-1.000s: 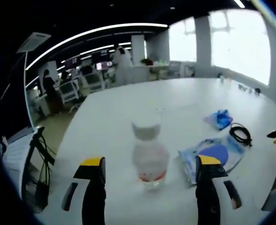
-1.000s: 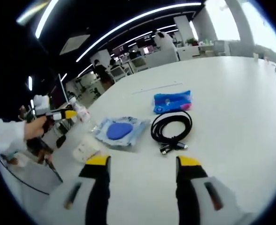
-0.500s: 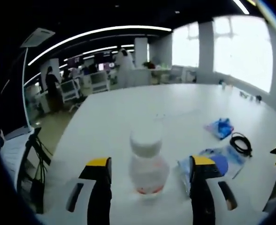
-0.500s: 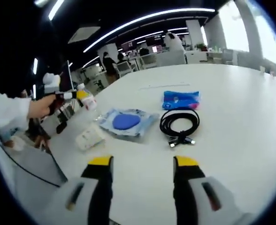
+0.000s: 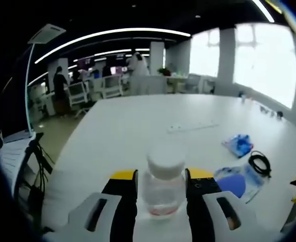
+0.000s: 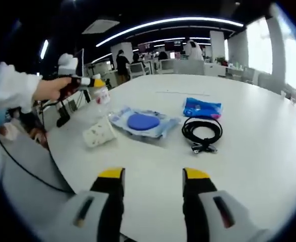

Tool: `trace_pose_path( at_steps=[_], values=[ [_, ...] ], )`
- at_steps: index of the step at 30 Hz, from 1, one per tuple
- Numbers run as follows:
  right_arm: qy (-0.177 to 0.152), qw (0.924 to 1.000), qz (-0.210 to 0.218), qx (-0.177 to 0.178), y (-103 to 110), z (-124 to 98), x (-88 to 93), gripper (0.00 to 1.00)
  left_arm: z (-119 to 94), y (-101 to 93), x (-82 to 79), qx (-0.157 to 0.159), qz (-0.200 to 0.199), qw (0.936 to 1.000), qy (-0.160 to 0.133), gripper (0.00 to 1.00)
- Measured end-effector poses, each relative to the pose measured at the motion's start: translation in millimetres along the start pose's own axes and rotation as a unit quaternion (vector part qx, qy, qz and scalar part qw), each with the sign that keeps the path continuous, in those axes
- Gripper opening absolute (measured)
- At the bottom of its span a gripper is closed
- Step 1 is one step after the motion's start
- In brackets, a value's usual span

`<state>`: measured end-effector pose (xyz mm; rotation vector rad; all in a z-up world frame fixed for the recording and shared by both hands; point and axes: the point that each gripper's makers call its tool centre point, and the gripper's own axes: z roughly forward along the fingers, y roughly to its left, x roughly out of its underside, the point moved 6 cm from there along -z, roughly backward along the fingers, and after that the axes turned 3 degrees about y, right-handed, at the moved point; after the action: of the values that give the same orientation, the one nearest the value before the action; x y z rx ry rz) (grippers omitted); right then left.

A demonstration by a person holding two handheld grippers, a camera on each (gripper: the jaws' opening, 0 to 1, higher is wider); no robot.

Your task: Arrange the tabletop items into an orderly group along one side of the table until the central work area is clear of visible clutter.

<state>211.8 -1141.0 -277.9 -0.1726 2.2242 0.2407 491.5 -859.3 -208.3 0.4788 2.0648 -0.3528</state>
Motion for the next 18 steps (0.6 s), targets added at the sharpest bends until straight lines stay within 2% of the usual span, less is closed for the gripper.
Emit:
trace_pose_path(
  at_steps=[1,7,16,18],
  values=[
    [0.006,0.9999,-0.015,0.001,1,1,4.6,0.42,0,-1.2,-0.6,0.001,0.002,1.0000,-0.002,0.30],
    [0.027,0.9990,-0.032,0.016,-2,4,19.7,0.40,1,-3.0,-2.8,-0.004,0.026,0.9996,-0.011,0.28],
    [0.021,0.9979,-0.054,0.028,2,8,23.3,0.42,6,5.0,-9.5,-0.008,0.026,0.9996,-0.010,0.25],
    [0.025,0.9972,-0.062,0.034,1,9,25.3,0.41,6,8.3,-16.4,-0.010,0.017,0.9996,-0.019,0.25]
  ],
)
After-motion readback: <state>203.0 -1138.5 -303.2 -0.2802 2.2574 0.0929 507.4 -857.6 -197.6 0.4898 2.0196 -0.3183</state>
